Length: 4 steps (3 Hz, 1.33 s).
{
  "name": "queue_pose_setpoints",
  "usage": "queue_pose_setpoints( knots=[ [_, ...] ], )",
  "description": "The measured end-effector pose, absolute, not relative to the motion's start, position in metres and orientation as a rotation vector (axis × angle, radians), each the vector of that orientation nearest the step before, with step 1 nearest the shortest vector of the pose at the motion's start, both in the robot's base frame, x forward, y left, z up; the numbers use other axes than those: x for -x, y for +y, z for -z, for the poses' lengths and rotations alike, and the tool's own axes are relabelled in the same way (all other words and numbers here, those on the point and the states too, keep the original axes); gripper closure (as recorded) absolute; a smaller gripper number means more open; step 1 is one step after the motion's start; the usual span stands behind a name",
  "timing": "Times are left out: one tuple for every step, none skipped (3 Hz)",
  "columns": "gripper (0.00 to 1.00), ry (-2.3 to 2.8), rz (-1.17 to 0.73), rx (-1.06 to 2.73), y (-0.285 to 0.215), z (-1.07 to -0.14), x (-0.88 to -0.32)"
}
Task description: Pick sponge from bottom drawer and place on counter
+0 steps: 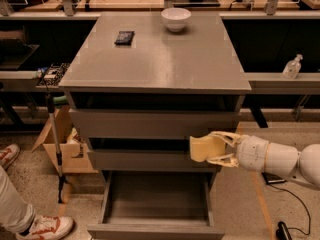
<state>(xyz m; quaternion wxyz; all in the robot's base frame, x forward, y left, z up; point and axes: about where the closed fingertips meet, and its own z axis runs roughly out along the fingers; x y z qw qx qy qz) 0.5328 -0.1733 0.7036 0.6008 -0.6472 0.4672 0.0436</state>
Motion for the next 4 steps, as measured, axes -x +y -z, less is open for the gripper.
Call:
queue_pose_setpoints(
  knots=[
    [1.00, 1.083, -0.101, 1.500, -0.173, -0.704, -0.533],
    [1.00, 1.042, -0.051, 1.513, -0.181, -0.723, -0.547],
    [1.00, 0.984, 0.040, 1.564, -0.191, -0.759, -0.569],
    [1.00, 0.920, 0.150, 1.634, -0.193, -0.797, -0.587]
  ],
)
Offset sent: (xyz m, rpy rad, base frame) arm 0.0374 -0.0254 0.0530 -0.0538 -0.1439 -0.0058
